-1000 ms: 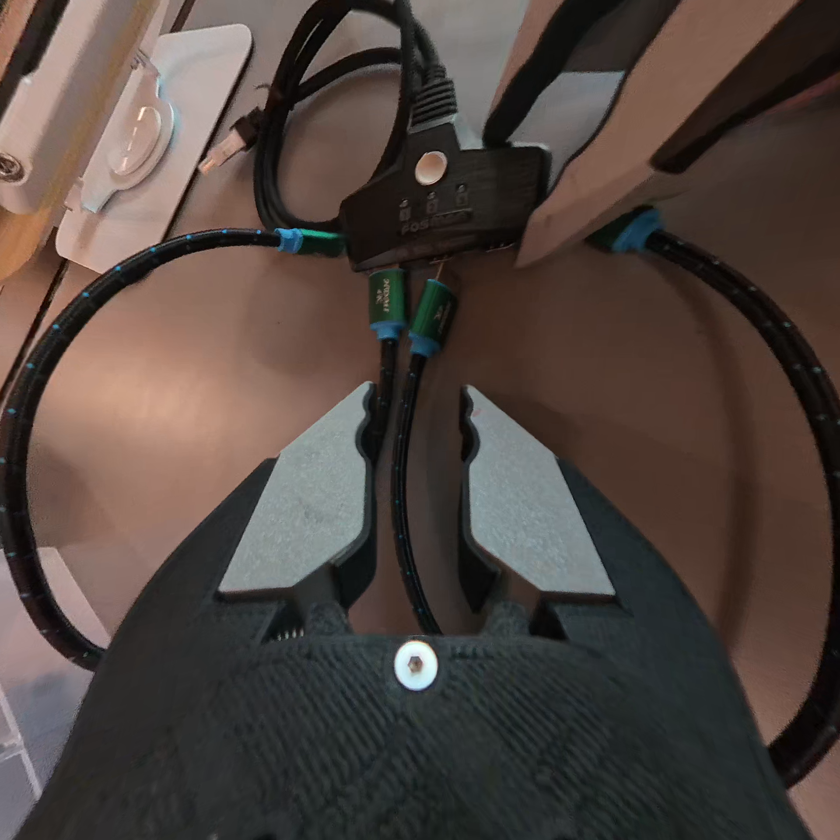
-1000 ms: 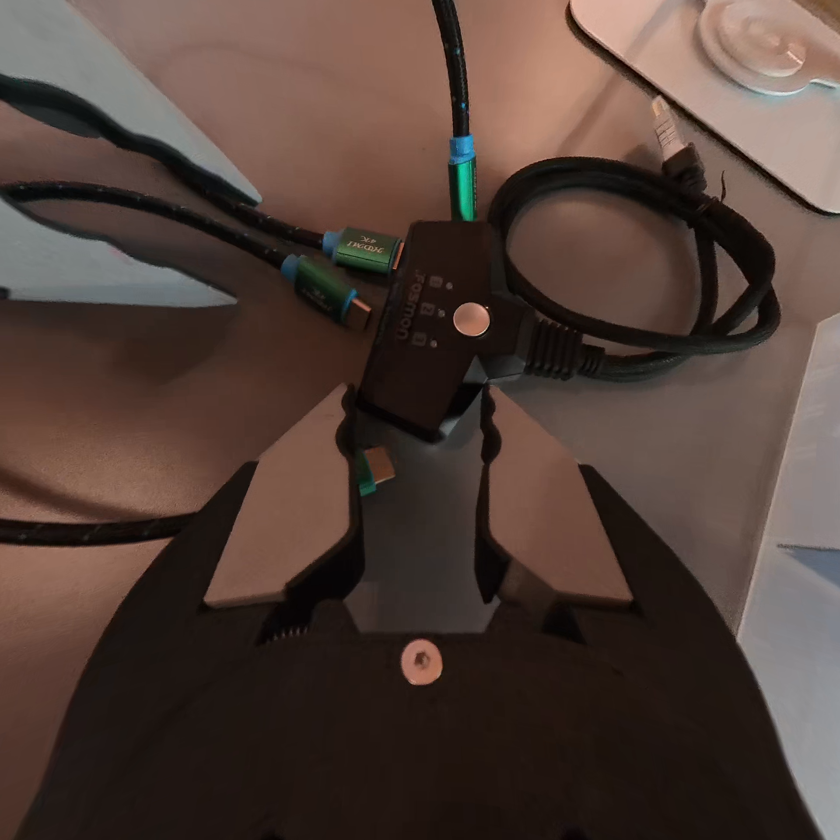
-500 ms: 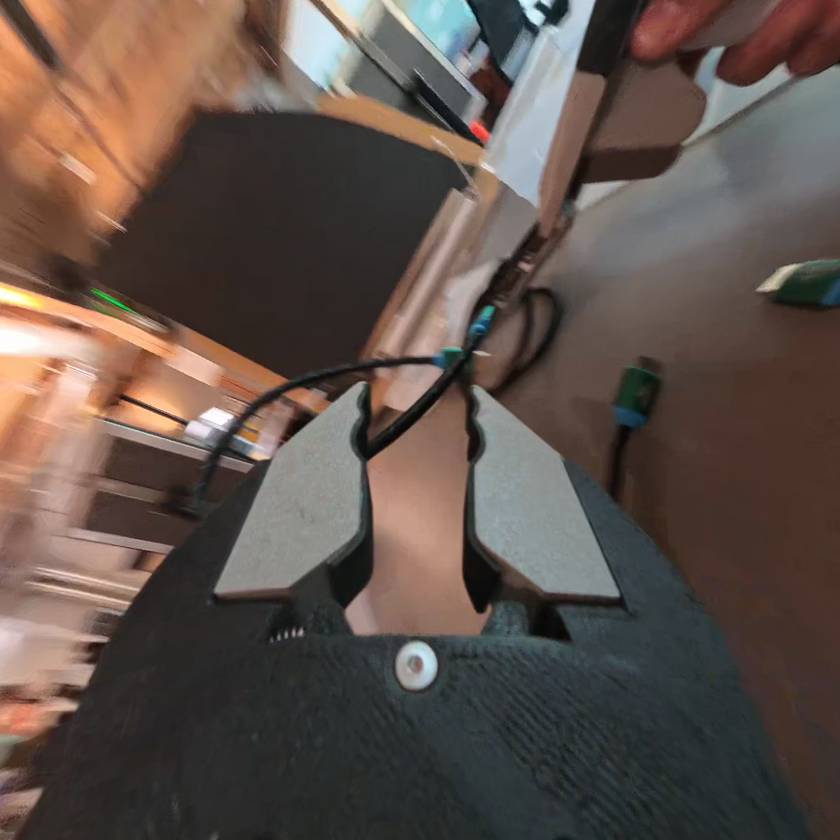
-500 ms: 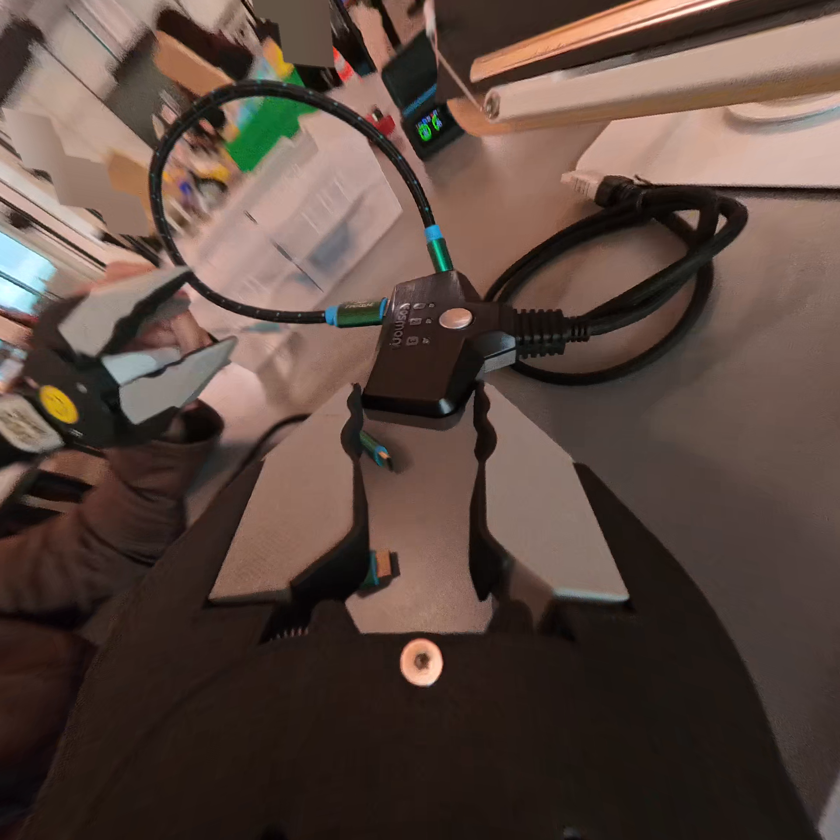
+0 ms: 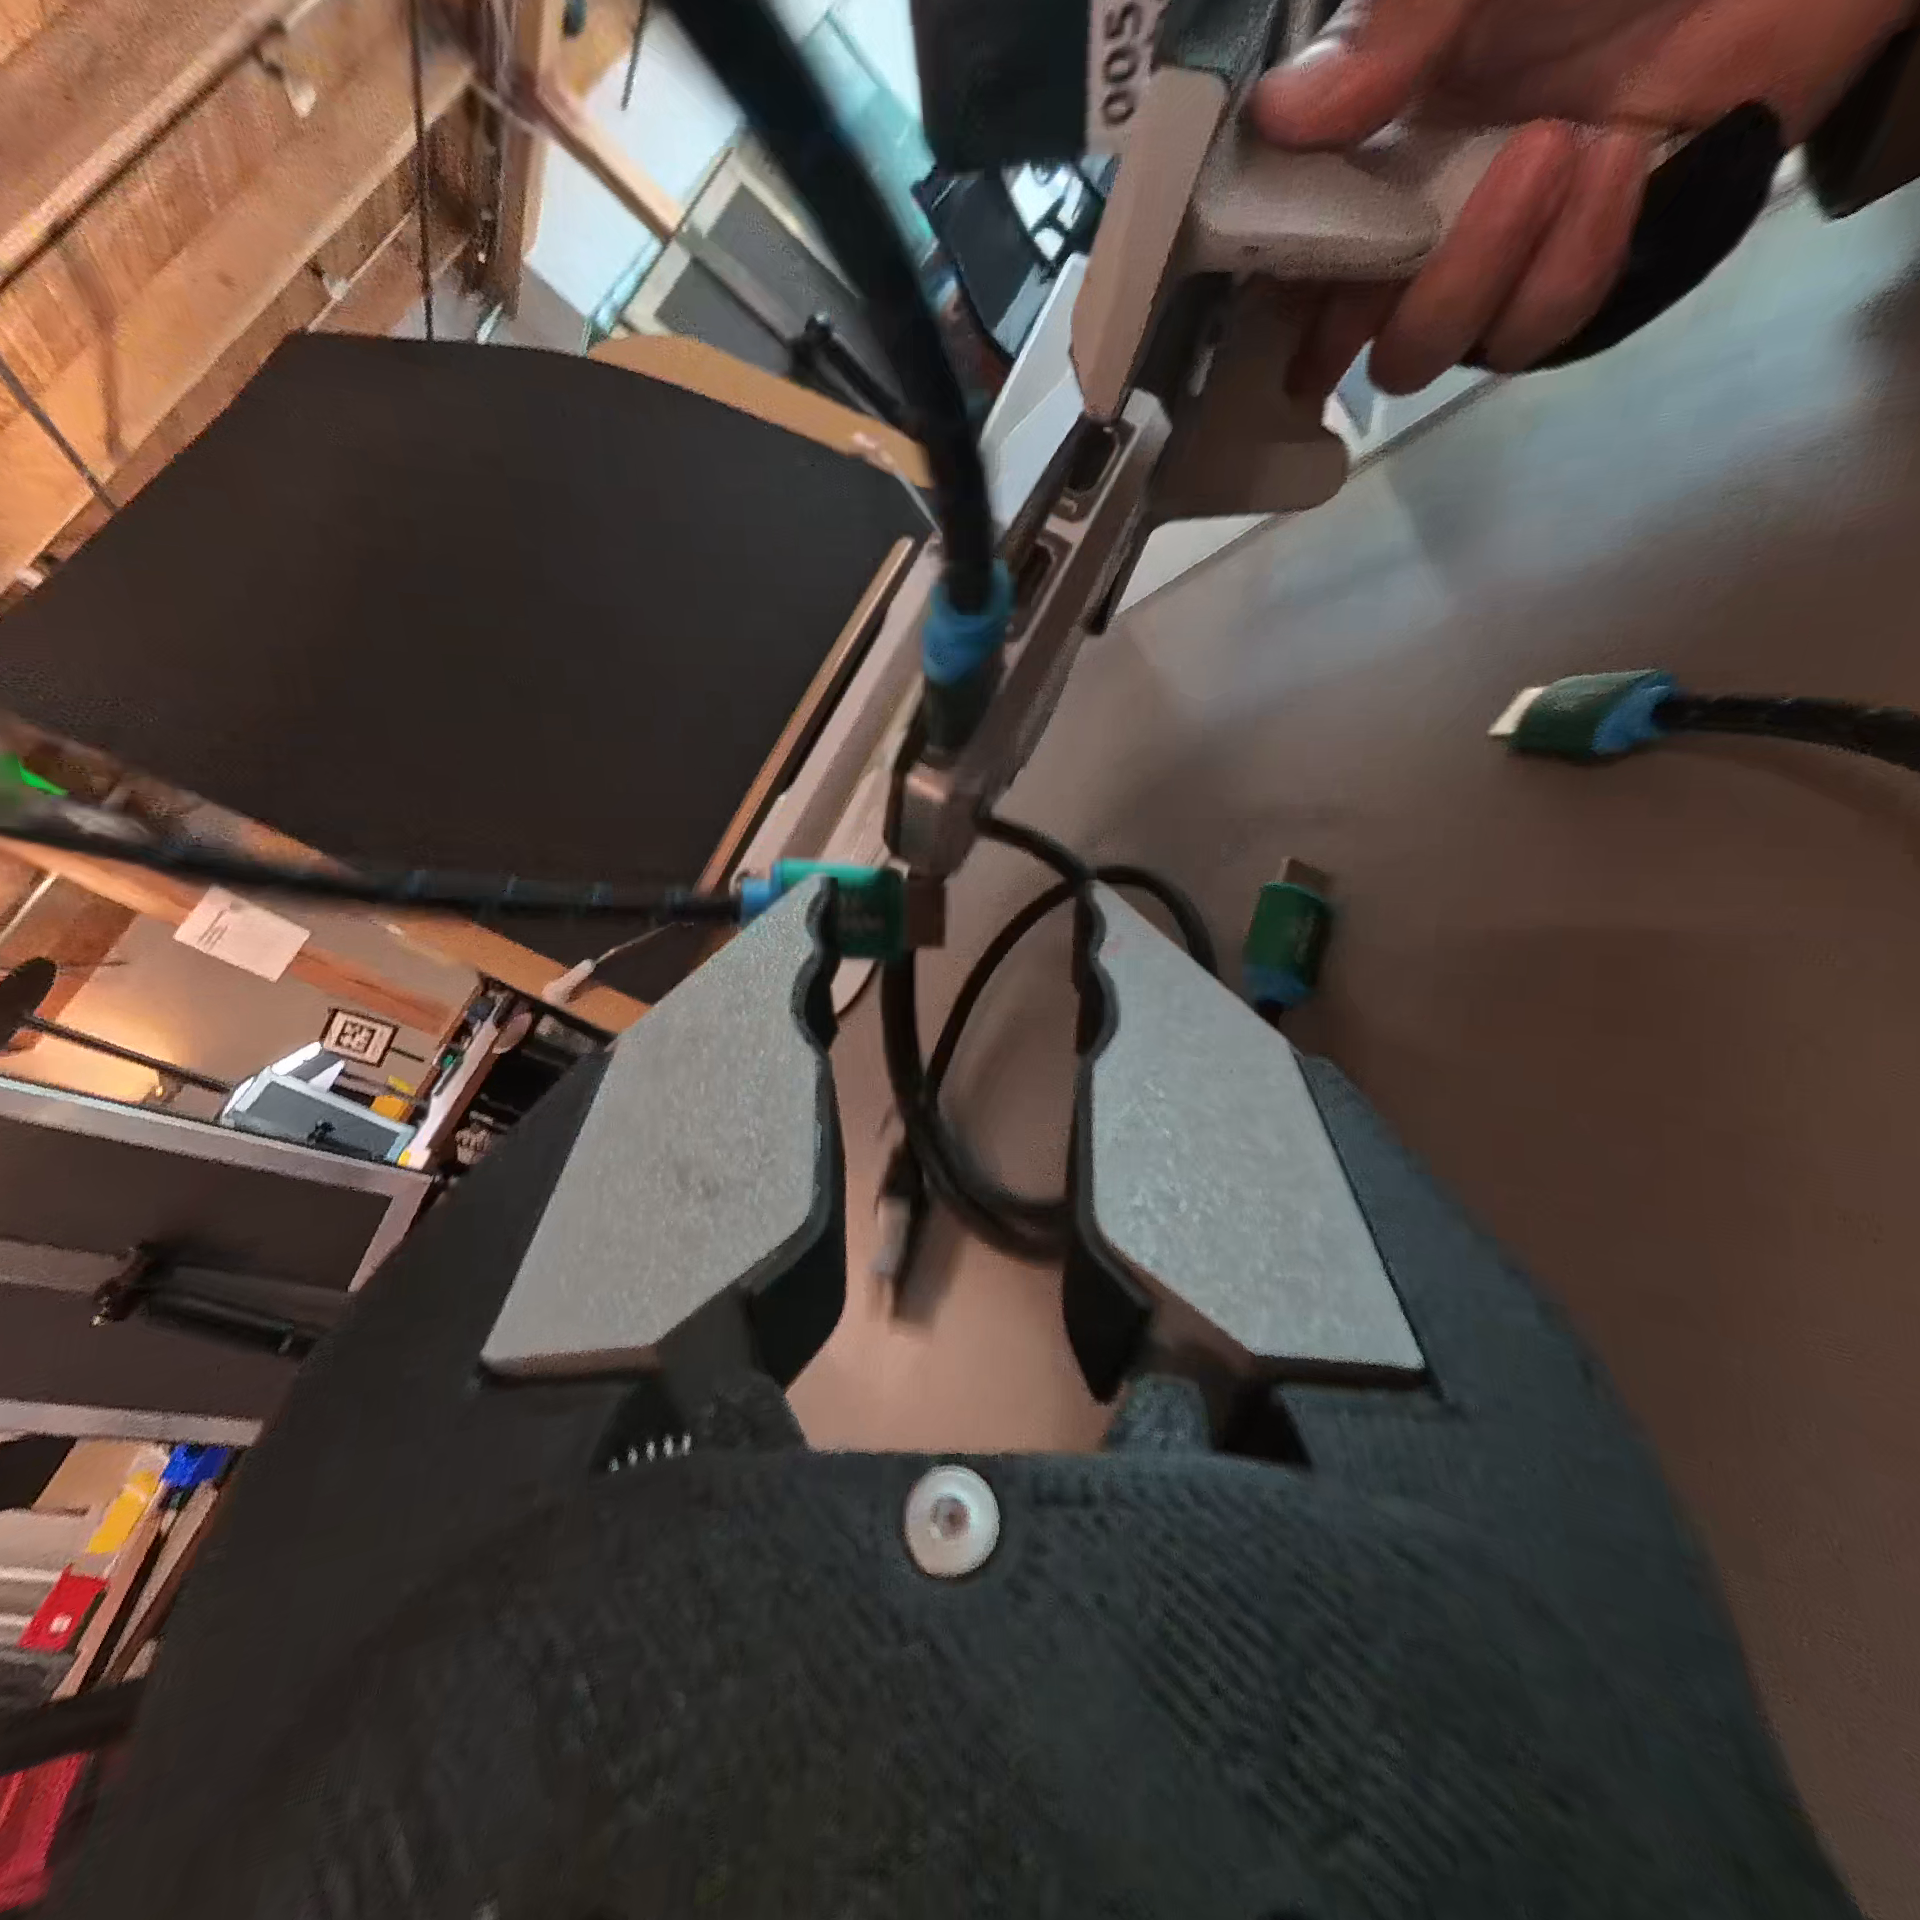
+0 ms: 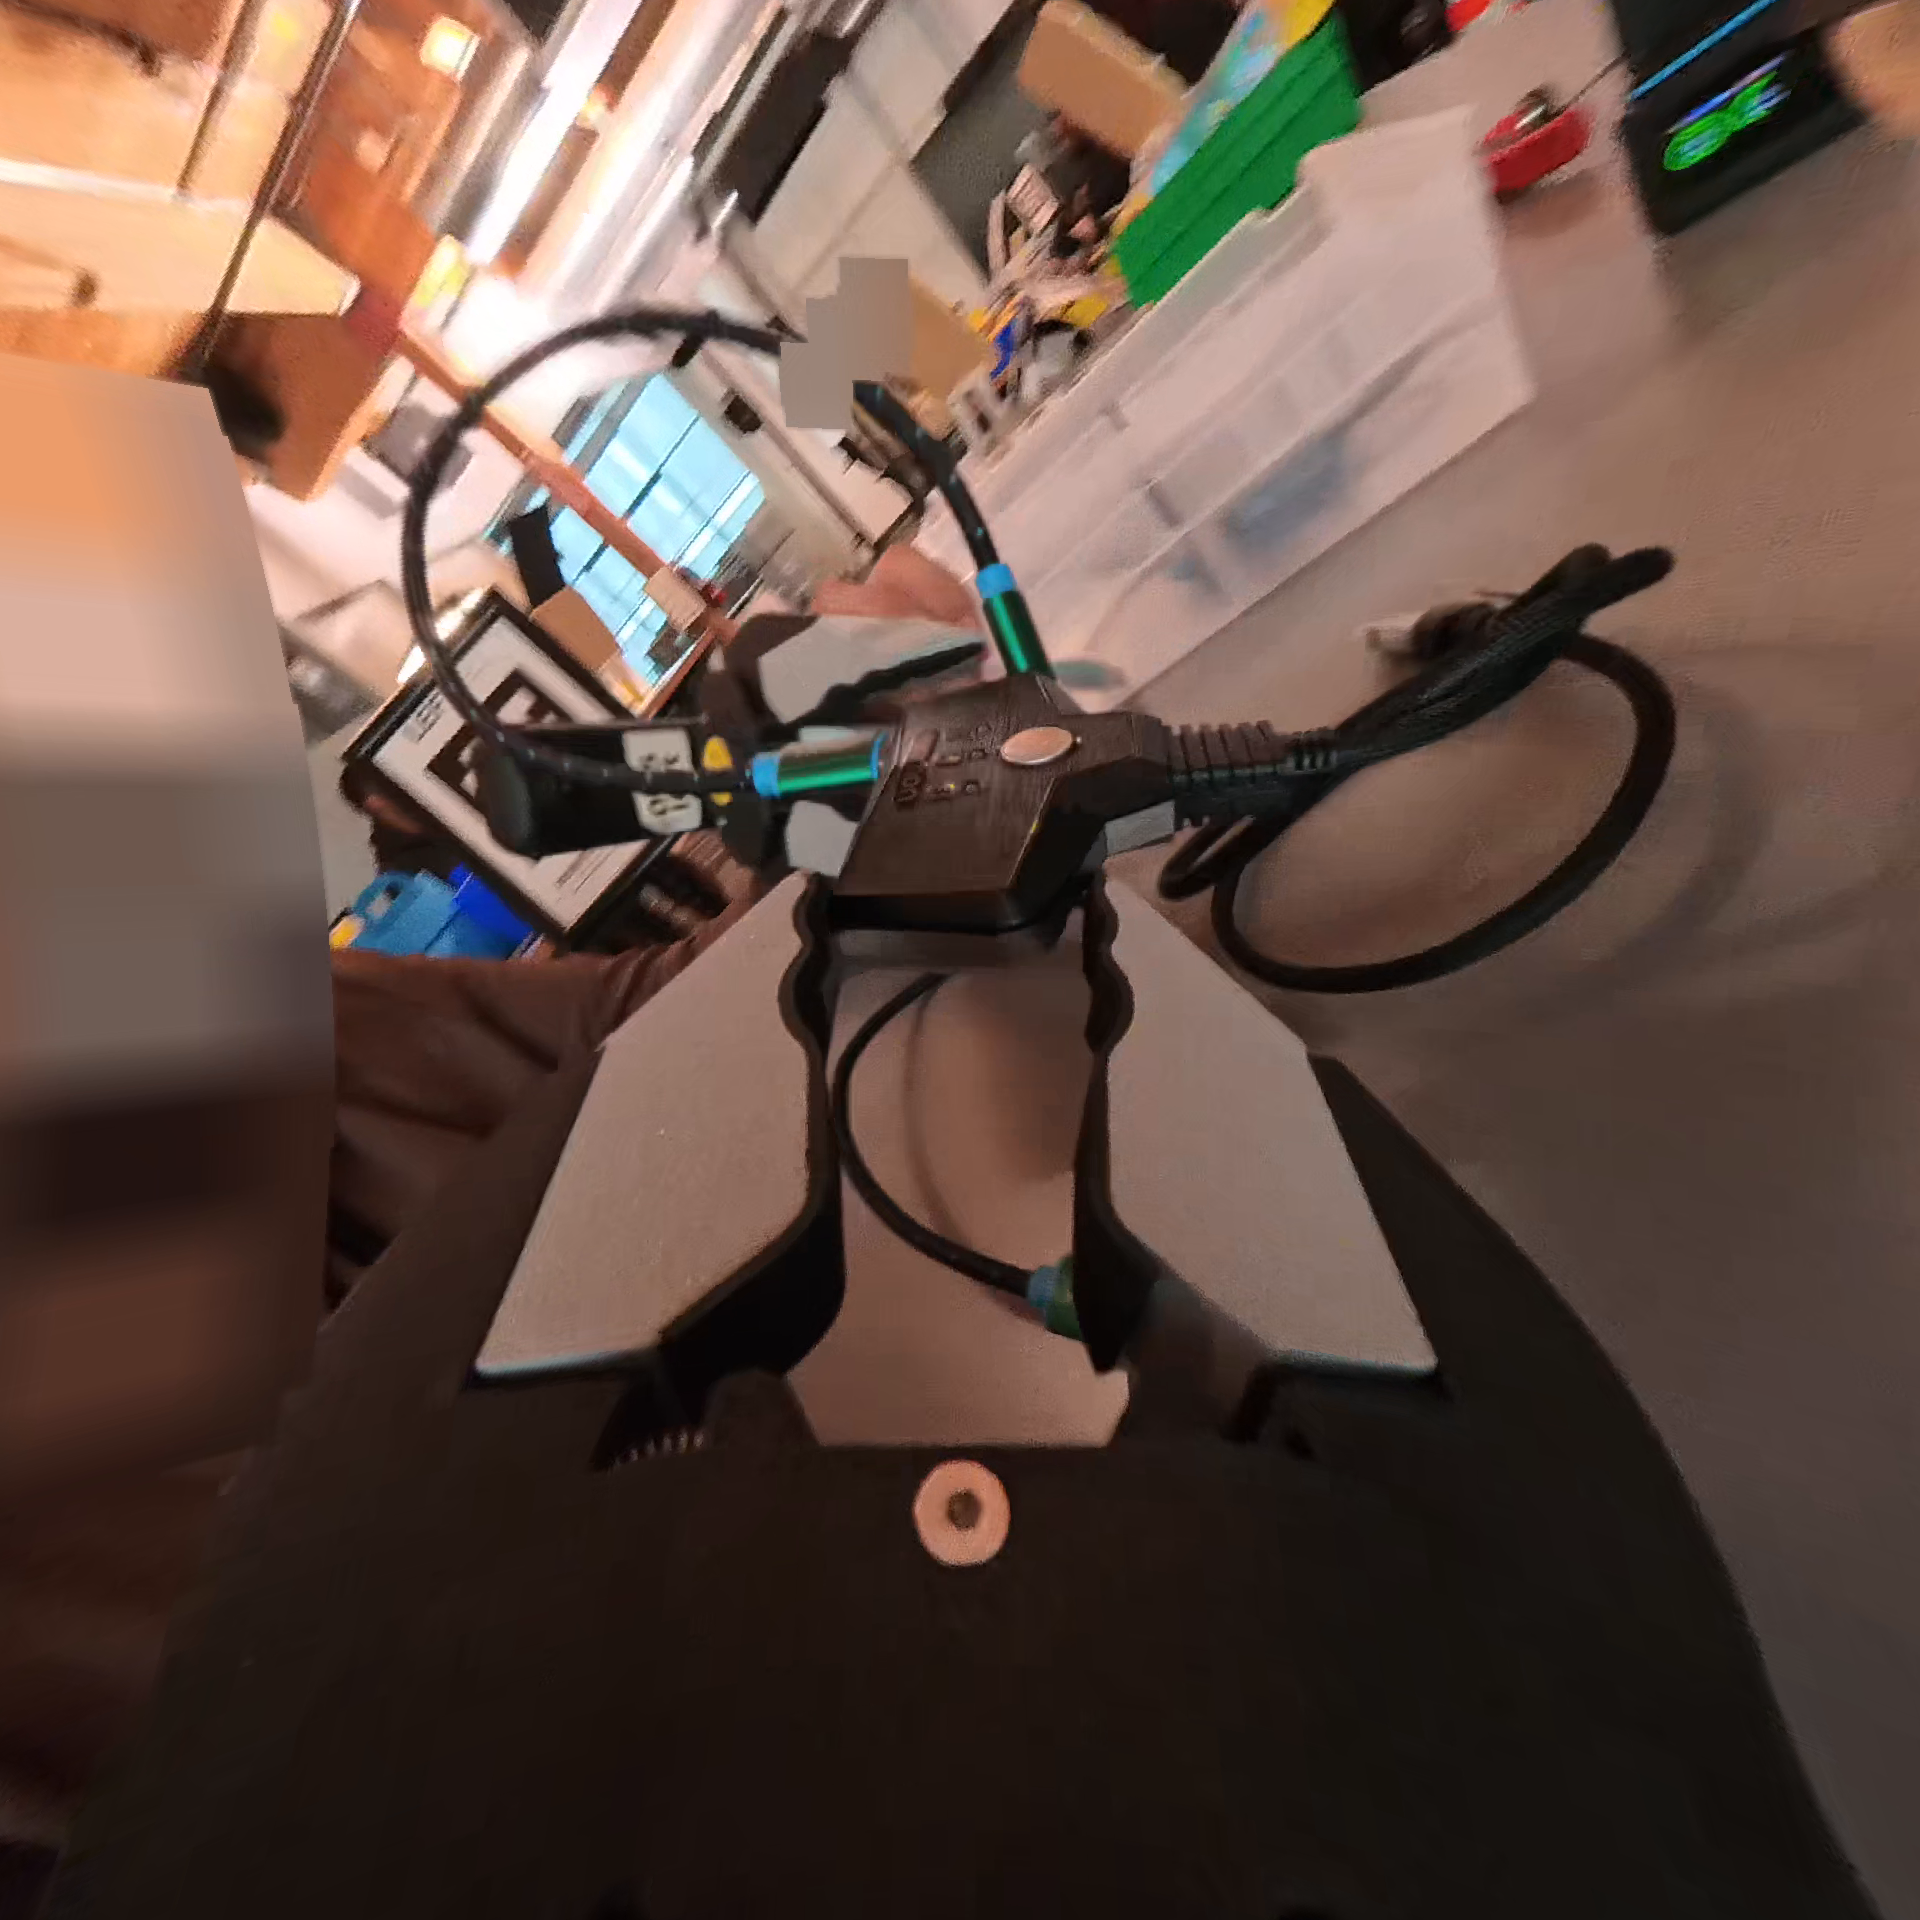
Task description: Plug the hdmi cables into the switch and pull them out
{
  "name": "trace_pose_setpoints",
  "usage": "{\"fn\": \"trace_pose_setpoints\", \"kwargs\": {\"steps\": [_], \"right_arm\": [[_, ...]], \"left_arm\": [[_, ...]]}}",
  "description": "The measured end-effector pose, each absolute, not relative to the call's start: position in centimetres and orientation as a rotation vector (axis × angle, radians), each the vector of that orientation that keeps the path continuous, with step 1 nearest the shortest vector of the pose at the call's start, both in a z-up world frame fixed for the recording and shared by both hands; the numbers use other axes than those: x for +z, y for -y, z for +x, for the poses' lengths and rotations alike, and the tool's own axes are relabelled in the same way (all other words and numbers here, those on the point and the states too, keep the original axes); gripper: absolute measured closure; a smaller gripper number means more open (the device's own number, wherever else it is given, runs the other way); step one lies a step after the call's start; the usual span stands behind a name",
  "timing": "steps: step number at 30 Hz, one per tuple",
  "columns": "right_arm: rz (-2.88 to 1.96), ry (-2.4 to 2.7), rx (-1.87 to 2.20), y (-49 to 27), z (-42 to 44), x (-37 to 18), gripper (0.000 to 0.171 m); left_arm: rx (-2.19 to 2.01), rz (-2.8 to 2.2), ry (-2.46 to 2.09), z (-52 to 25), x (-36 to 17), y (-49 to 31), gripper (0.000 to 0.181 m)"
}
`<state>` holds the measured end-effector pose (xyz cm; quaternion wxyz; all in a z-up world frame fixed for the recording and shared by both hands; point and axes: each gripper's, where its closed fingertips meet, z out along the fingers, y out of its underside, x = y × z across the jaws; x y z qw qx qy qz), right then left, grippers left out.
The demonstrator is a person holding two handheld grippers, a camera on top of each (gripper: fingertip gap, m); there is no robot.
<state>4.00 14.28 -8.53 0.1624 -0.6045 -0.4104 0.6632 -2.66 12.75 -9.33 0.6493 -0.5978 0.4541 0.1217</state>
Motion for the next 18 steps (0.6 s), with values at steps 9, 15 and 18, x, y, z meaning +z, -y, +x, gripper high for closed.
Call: {"fn": "trace_pose_setpoints", "kwargs": {"steps": [9, 15, 18], "right_arm": [[-1.645, 1.31, 1.912, -11.6, 3.2, -8.6, 0.128], [-1.649, 1.234, 1.825, -12.9, 2.4, -8.4, 0.132], [-1.615, 1.241, 1.414, -15.2, 2.8, -8.3, 0.125]], "left_arm": [[0.316, -1.248, -1.164, 0.2, -10.4, -11.3, 0.155], [0.408, -1.258, -1.121, -1.3, -9.2, -12.0, 0.162], [0.491, -1.327, -1.029, -3.8, -9.0, -13.3, 0.163]]}}
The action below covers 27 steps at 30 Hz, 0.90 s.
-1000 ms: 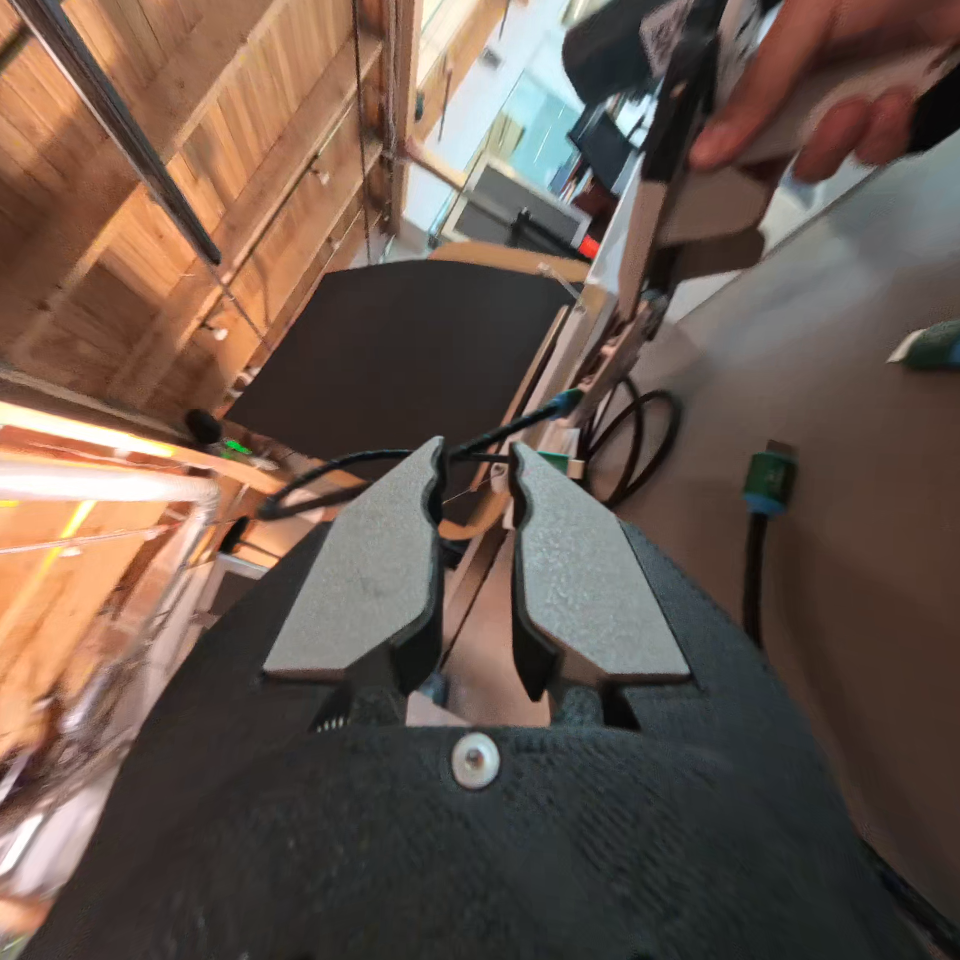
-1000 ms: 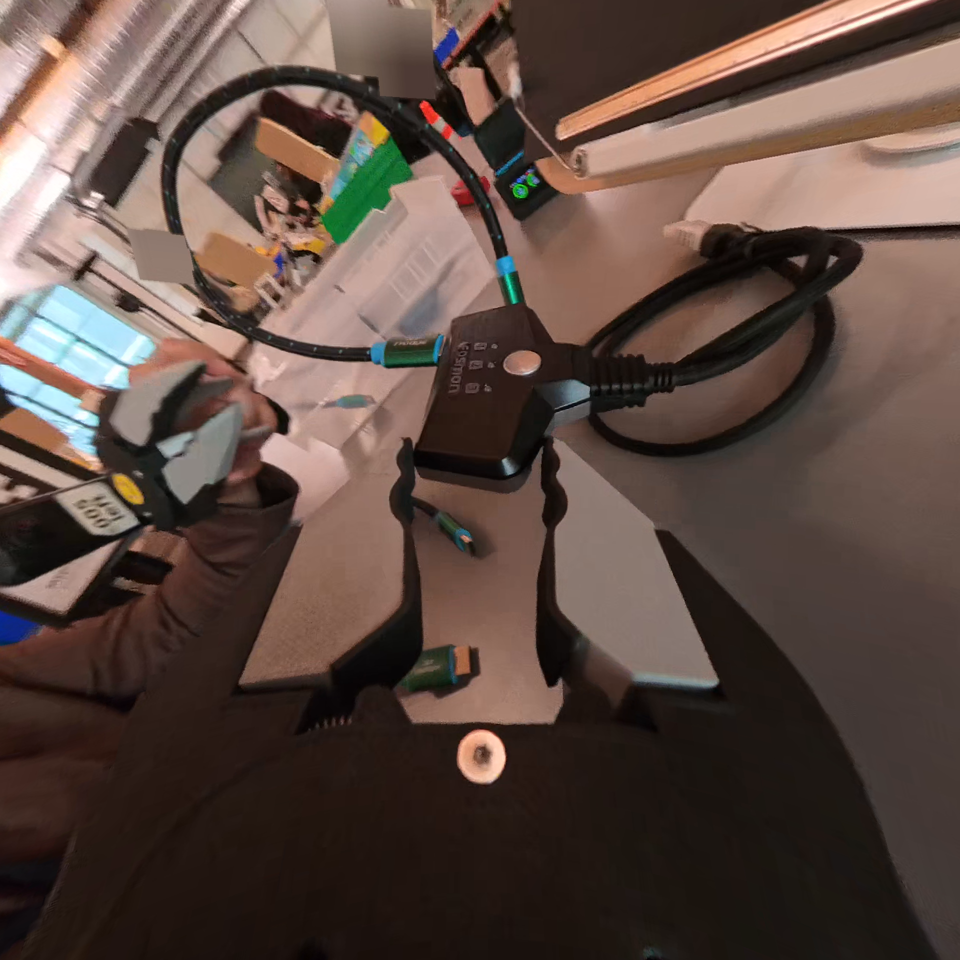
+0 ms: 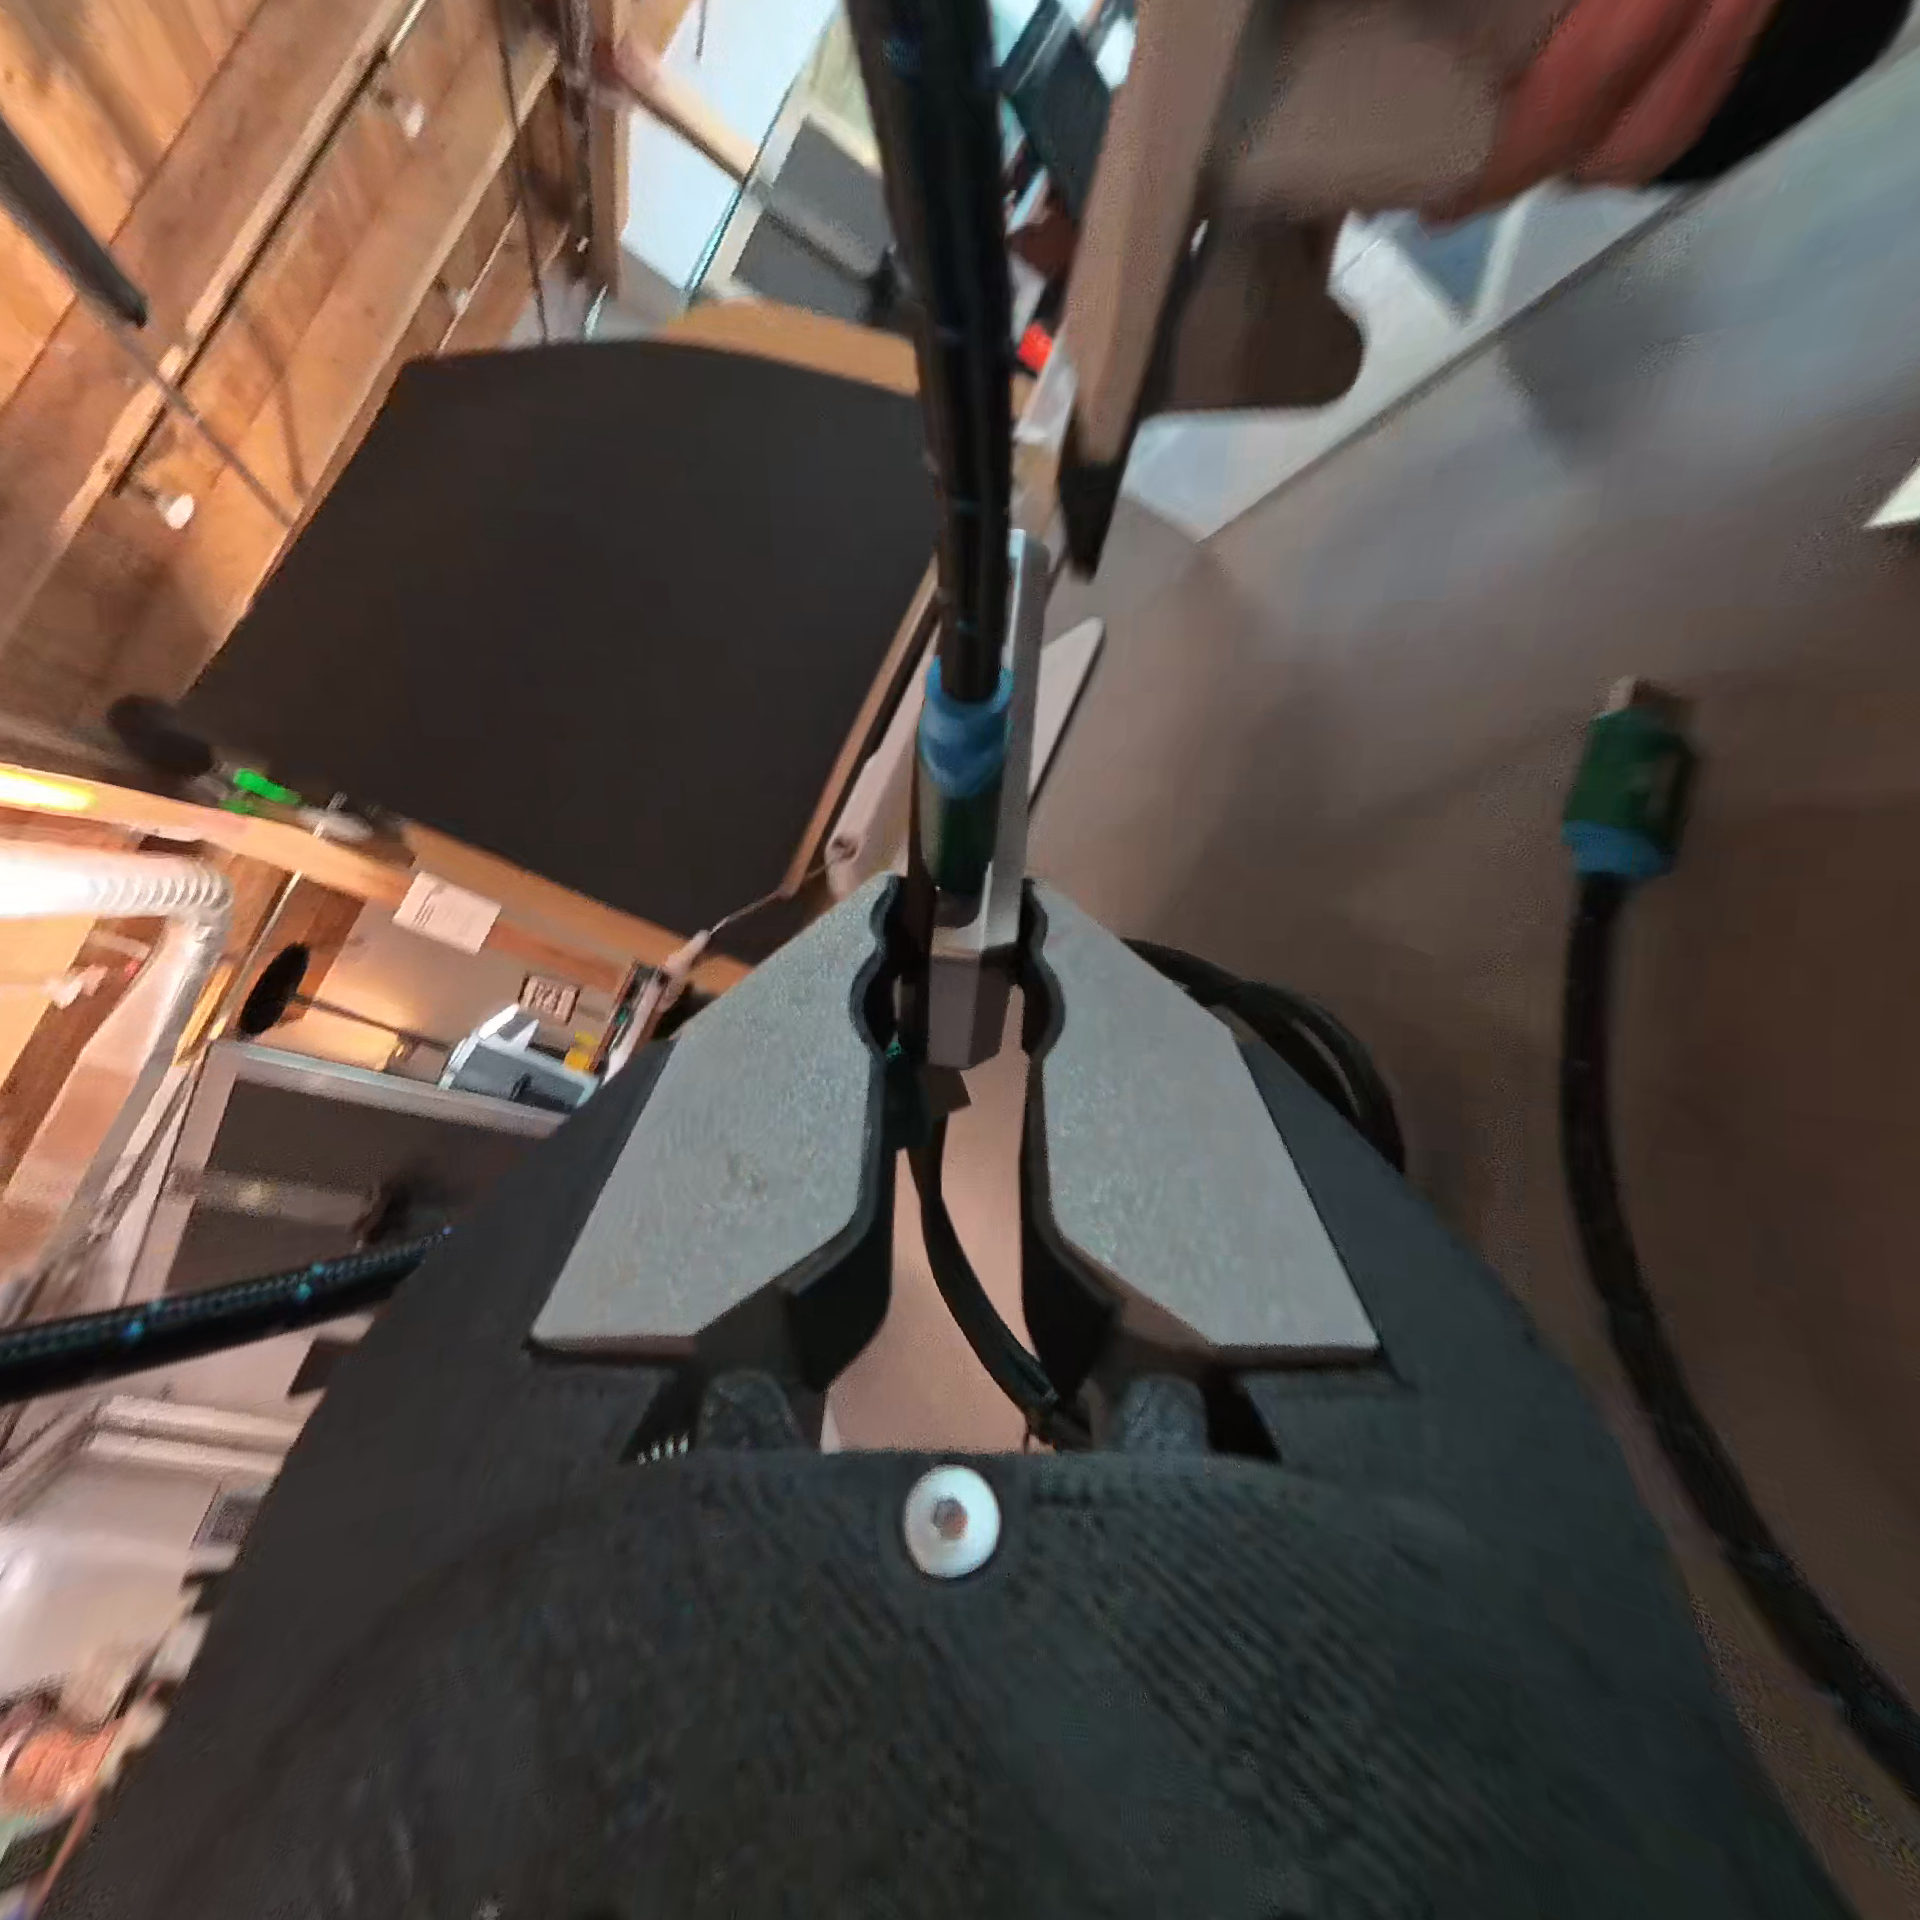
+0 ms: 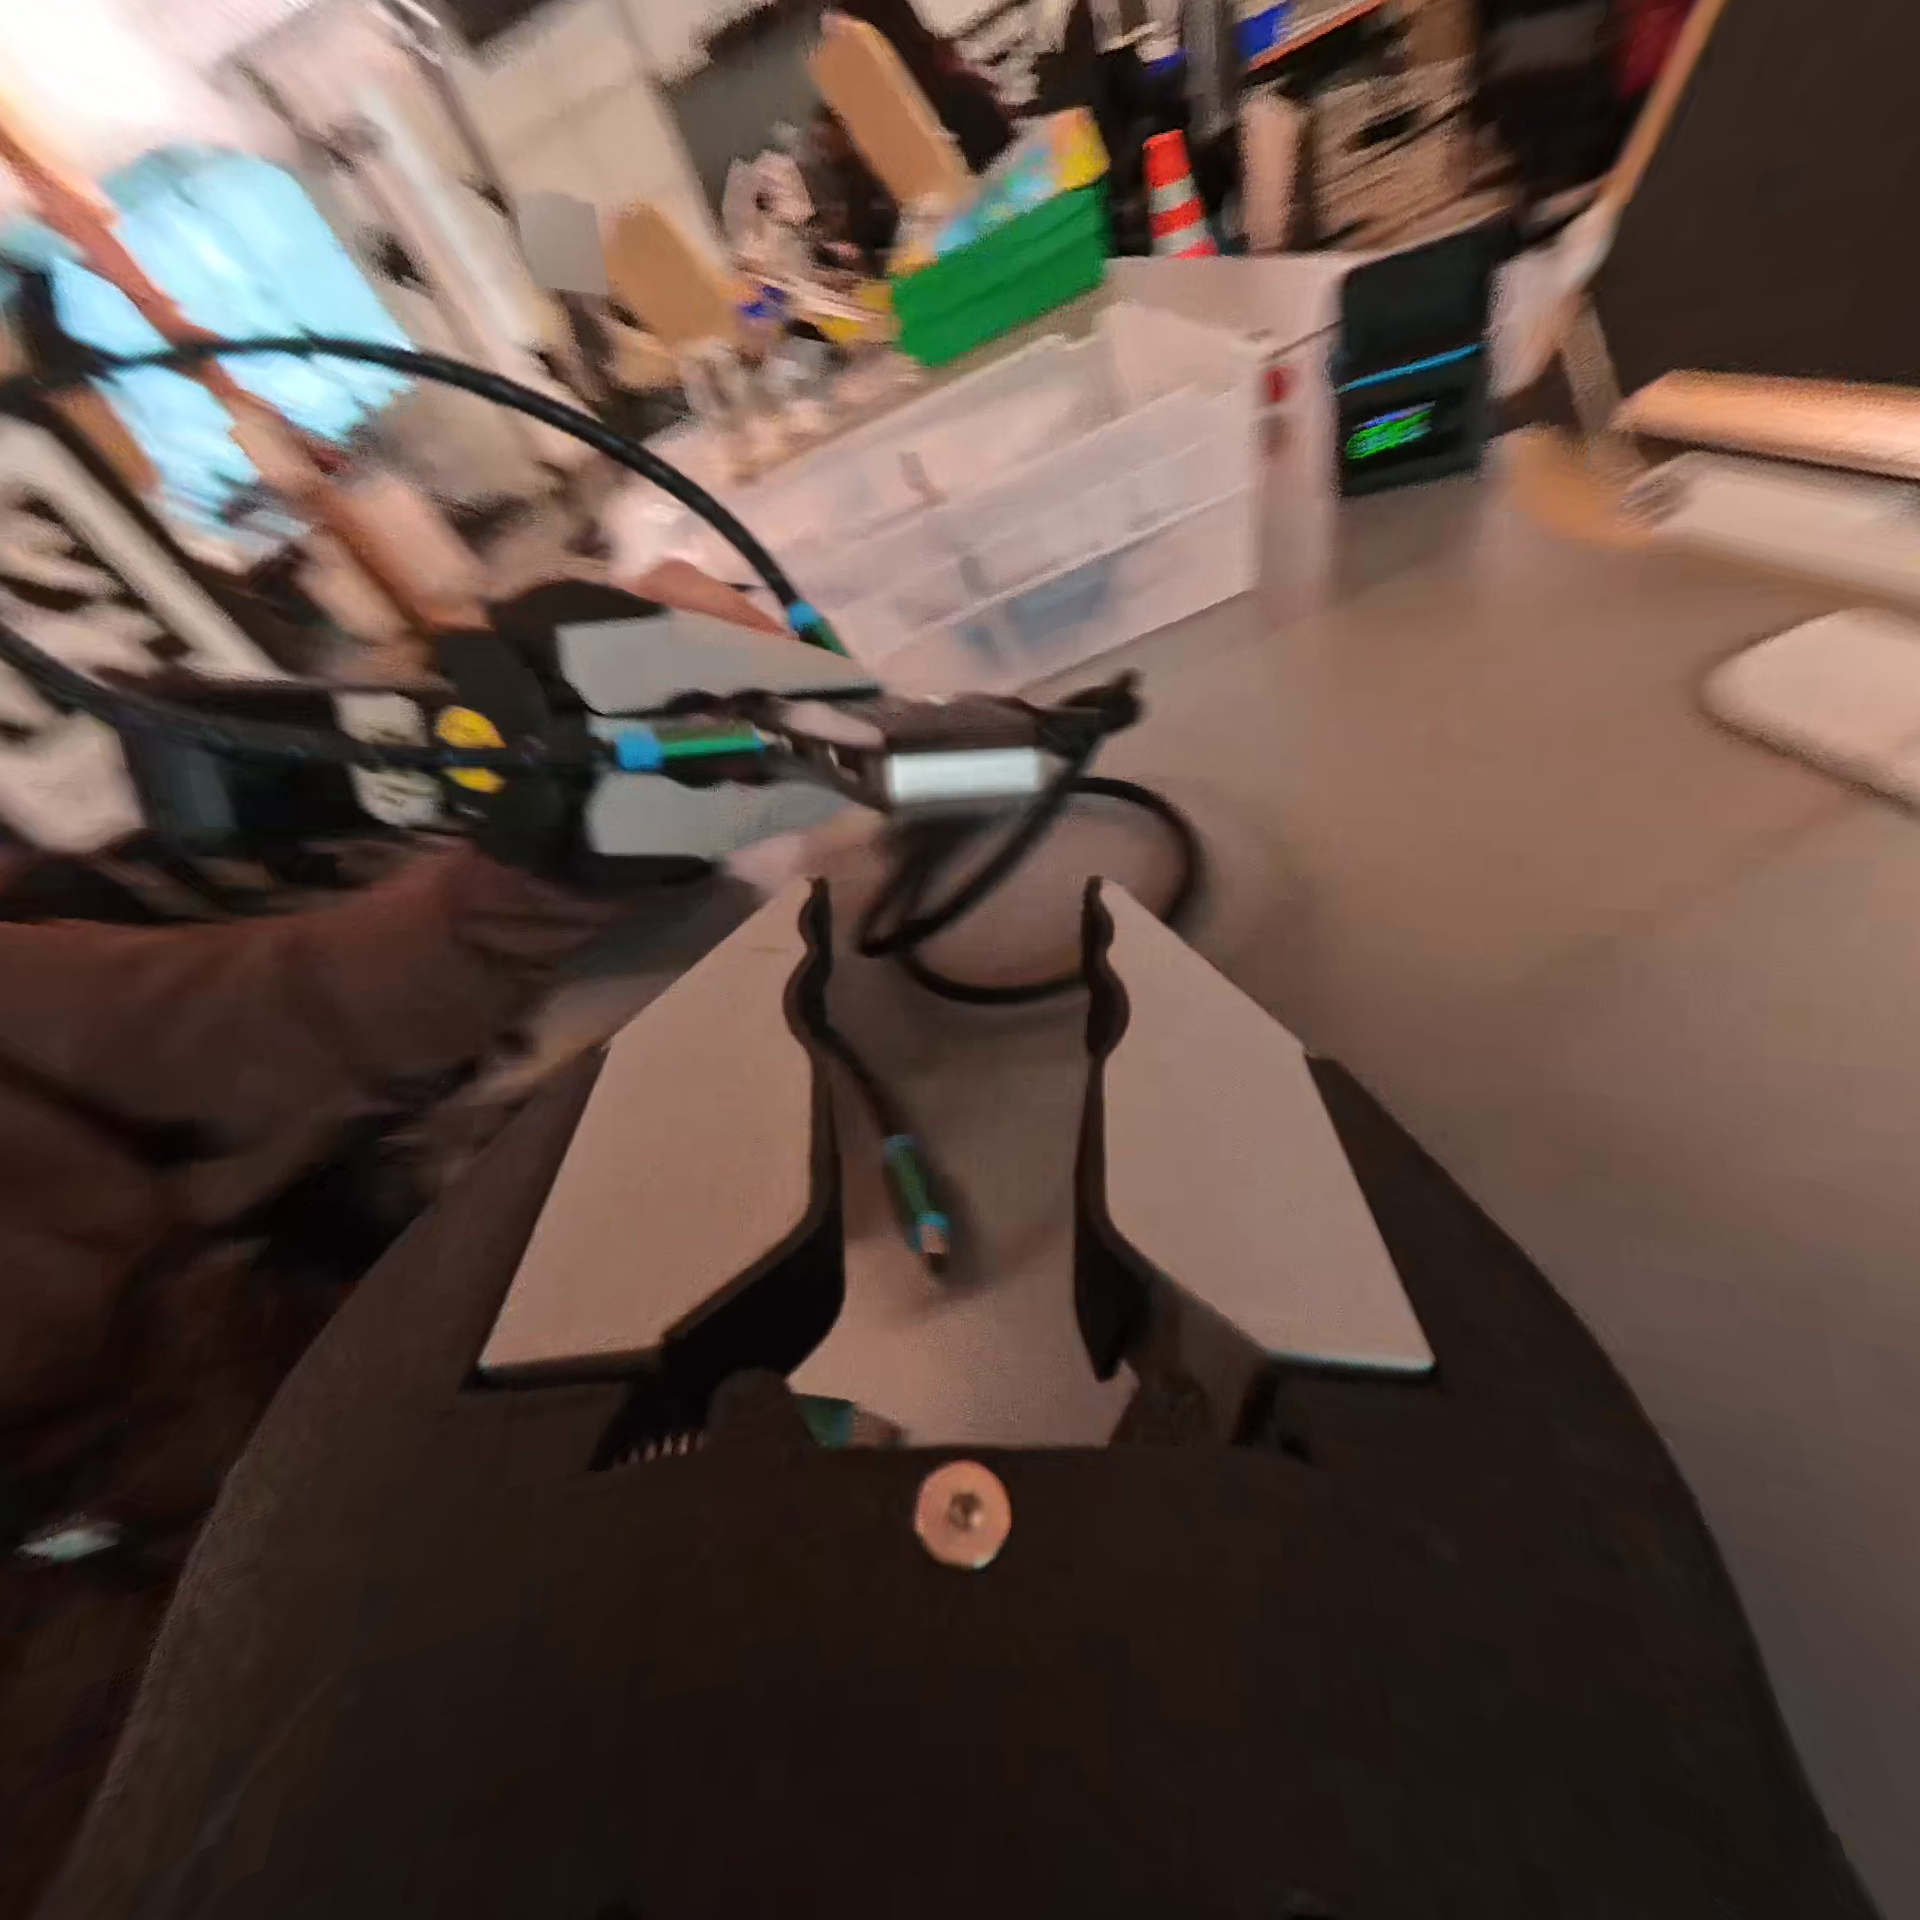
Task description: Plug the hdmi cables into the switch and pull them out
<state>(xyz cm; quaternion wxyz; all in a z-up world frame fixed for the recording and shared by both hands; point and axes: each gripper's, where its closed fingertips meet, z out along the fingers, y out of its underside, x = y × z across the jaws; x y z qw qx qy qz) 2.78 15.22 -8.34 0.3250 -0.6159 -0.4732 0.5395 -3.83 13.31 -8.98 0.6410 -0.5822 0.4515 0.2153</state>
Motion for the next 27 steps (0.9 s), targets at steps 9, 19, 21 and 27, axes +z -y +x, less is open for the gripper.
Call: {"fn": "trace_pose_setpoints", "kwargs": {"steps": [9, 19, 21, 27], "right_arm": [[-1.535, 1.303, 1.017, -15.1, 2.3, -9.8, 0.109], [-1.456, 1.37, 0.969, -13.7, 0.5, -10.2, 0.12], [-1.464, 1.434, 0.842, -13.9, 0.4, -11.5, 0.117], [-1.417, 1.508, 0.548, -14.6, 0.2, -13.2, 0.123]], "left_arm": [[0.42, -1.405, -0.99, -4.8, -9.4, -13.6, 0.163], [0.368, -1.365, -1.109, -2.5, -10.1, -12.4, 0.162], [0.394, -1.385, -1.15, -2.7, -11.0, -12.6, 0.162], [0.484, -1.445, -1.237, -3.4, -13.0, -13.1, 0.162]]}}
